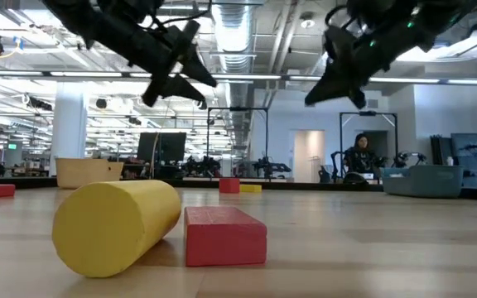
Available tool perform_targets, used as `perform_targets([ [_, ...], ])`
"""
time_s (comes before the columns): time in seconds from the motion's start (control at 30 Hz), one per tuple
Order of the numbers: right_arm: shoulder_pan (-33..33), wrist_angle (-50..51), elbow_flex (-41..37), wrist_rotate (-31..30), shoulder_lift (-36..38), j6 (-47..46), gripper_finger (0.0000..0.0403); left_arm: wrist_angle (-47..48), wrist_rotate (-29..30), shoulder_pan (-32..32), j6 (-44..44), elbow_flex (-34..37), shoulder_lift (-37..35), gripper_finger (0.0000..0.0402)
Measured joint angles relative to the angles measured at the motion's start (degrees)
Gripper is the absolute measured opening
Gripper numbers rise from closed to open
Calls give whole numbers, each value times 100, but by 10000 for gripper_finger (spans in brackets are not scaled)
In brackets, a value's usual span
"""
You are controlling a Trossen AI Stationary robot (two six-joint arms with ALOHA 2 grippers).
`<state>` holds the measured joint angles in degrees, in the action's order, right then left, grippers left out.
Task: Sort & place blocks by color
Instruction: Put the top yellow block into the yellow bin
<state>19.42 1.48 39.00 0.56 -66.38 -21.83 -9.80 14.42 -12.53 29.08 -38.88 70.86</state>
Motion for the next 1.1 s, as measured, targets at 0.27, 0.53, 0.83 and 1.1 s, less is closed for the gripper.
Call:
perform_targets([
  [0.27,-867,209,11,-920,919,-62,0,-124,-658,-218,-166,-821,1082,206],
  [0.53,-959,770,6,-1047,1480,130,0,-22,-664,-248,-377,-1777,1820,206],
  [0.83,-1683,416,9,-1410,1608,181,0,276,-834,-283,-467,-2335,2114,206],
  [1.1,-2264,424,9,-1907,1975,238,0,229,-927,-494,-294,-2338,2114,206],
])
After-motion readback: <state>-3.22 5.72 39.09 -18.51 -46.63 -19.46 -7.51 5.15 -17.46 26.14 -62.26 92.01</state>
